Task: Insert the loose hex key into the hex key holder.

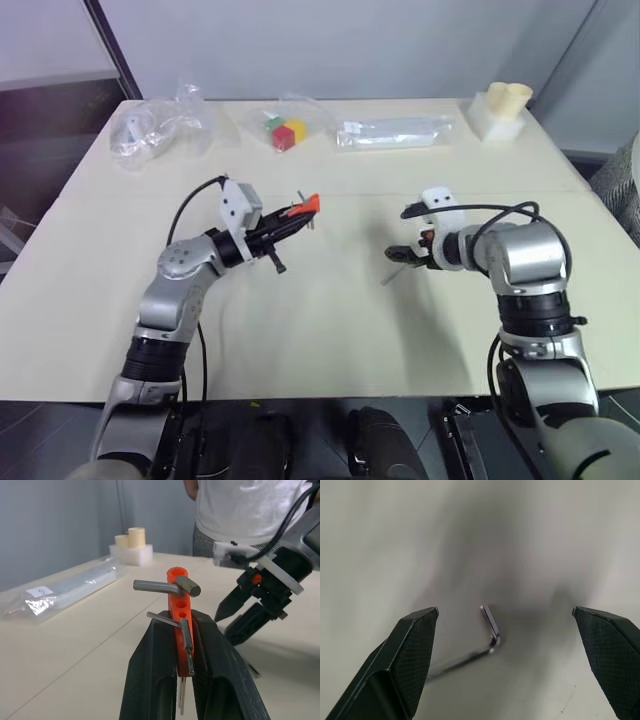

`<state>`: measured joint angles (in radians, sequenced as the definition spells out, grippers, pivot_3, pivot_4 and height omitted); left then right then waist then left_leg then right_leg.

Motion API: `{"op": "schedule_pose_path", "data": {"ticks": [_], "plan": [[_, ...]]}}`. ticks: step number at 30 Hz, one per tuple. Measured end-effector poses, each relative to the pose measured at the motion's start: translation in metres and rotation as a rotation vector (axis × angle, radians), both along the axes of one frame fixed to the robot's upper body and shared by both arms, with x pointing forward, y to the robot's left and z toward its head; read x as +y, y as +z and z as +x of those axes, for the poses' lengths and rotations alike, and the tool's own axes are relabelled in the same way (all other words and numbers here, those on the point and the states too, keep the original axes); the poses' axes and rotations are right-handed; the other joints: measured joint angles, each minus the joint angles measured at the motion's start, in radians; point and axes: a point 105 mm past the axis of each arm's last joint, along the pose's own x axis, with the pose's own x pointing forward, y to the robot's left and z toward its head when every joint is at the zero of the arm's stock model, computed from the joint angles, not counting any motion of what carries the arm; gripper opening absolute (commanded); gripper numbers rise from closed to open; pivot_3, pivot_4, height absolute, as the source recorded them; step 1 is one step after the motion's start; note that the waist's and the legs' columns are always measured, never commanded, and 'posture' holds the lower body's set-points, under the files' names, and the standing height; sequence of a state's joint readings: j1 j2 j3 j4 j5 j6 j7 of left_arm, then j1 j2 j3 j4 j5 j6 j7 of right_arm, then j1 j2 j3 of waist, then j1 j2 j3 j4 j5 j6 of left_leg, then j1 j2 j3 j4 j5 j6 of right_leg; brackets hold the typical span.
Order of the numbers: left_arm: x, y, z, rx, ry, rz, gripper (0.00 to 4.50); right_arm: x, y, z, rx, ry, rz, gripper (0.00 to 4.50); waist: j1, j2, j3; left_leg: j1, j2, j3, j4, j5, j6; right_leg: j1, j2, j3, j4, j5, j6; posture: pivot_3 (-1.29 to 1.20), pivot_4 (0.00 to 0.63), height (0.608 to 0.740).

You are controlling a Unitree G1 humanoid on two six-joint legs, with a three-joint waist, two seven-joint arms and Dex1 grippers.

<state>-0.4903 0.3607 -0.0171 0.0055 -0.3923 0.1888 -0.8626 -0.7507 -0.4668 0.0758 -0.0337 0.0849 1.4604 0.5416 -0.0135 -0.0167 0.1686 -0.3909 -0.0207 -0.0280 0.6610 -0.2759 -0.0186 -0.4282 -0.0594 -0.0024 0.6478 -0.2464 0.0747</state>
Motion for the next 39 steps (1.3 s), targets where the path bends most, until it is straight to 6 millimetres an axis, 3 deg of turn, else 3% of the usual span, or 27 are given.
{"op": "schedule_pose_path", "data": {"ticks": [14,17,24,34,39], "plan": [[0.003,-0.001,0.002,-0.004,0.028,0.011,0.00,0.010,-0.009,-0.008,0.059,0.035,-0.049,4.46,0.000,0.000,0.000,0.000,0.000,0.000,0.000,0.000,0.000,0.000,0.000,0.000,0.000,0.000,0.000,0.00,0.150,0.740],[0.003,-0.001,0.002,-0.007,0.030,0.012,0.00,0.010,-0.010,-0.007,0.058,0.023,-0.055,3.67,0.000,0.000,0.000,0.000,0.000,0.000,0.000,0.000,0.000,0.000,0.000,0.000,0.000,0.000,0.000,0.00,0.150,0.740],[0.004,0.000,0.003,-0.021,0.045,0.020,0.00,0.011,-0.010,-0.006,0.057,0.025,-0.054,0.01,0.000,0.000,0.000,0.000,0.000,0.000,0.000,0.000,0.000,0.000,0.000,0.000,0.000,0.000,0.000,0.00,0.150,0.740],[0.008,0.001,0.004,-0.028,0.061,0.033,0.00,0.026,-0.007,-0.003,-0.039,0.141,-0.103,0.01,-0.003,0.000,0.000,0.000,0.000,0.000,0.000,0.000,0.000,0.000,0.001,0.000,0.000,0.000,0.000,0.00,0.150,0.740],[0.007,0.000,0.004,-0.024,0.055,0.030,0.00,0.047,0.025,0.015,-0.426,0.297,-0.144,0.01,0.001,0.000,0.000,0.000,0.000,0.000,0.000,0.000,0.000,0.000,0.001,-0.001,-0.001,0.000,0.001,0.00,0.150,0.740]]}}
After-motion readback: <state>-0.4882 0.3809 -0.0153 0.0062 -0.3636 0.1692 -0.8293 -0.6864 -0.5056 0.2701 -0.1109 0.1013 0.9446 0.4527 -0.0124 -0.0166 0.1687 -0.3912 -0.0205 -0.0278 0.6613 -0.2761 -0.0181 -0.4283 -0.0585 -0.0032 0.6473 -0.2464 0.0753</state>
